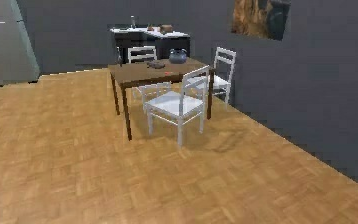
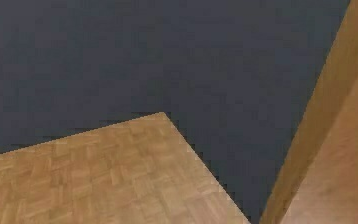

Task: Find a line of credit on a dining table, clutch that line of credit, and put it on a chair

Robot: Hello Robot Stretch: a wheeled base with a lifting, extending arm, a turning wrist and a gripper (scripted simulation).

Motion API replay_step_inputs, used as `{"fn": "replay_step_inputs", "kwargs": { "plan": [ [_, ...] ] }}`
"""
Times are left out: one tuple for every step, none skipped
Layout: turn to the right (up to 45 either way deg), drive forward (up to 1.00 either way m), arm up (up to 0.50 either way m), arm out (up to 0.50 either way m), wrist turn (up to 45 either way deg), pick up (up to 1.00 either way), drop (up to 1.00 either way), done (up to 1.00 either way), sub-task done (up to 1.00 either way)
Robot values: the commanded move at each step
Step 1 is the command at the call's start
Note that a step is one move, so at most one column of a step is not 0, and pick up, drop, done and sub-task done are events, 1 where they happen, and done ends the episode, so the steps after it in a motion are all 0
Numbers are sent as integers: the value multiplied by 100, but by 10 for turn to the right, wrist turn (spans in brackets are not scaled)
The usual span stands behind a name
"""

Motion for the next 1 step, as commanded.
{"fn": "replay_step_inputs", "kwargs": {
  "plan": [
    [-90,0,0,0,0,0,0,0,0]
  ]
}}
